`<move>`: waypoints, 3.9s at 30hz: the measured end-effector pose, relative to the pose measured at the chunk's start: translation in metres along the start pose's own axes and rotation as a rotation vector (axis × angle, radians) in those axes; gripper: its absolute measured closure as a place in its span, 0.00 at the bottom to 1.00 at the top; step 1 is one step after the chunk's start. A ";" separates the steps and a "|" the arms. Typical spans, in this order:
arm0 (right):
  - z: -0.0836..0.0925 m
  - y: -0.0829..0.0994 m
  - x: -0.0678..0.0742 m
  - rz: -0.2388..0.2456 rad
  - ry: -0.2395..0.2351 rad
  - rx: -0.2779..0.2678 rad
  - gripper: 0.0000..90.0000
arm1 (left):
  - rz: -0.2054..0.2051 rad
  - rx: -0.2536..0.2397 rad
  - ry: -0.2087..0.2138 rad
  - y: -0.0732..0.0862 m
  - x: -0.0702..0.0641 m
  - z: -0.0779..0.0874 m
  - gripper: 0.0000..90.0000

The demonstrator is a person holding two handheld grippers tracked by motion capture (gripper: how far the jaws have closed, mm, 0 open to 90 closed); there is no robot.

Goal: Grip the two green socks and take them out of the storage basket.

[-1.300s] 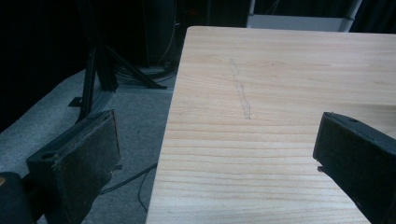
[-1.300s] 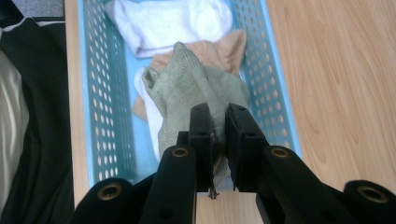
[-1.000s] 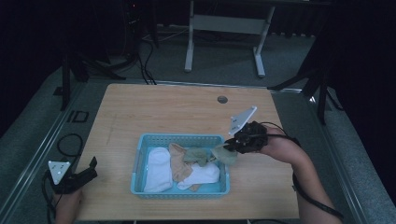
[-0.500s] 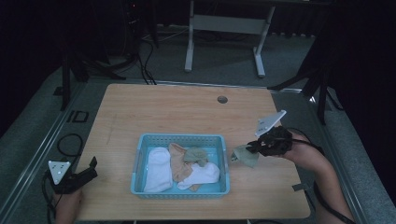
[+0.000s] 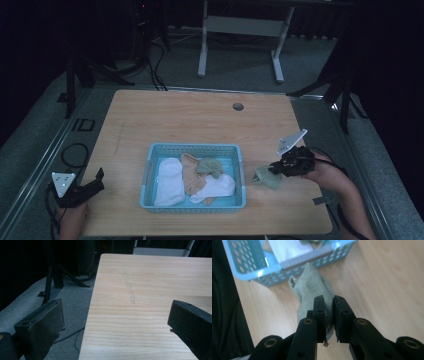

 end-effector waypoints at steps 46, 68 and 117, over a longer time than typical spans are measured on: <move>-0.030 -0.006 -0.011 -0.044 -0.007 0.071 0.72 | 0.003 0.002 -0.003 0.000 0.000 0.000 0.00; -0.022 -0.073 0.007 0.079 -0.012 0.036 0.73 | 0.006 0.004 0.000 0.000 0.000 0.000 0.00; -0.125 -0.154 0.029 0.218 -0.083 0.166 0.69 | 0.008 -0.002 0.014 0.000 0.001 0.001 0.00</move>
Point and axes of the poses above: each handheld gripper's, and its own axes: z roughly backward along the jaws, y roughly out of its underside, x roughly to its left, the point moved 1 cm from there along -z, roughly forward along the jaws, and after that the axes turned 9 degrees about x, right-handed, at the moved point
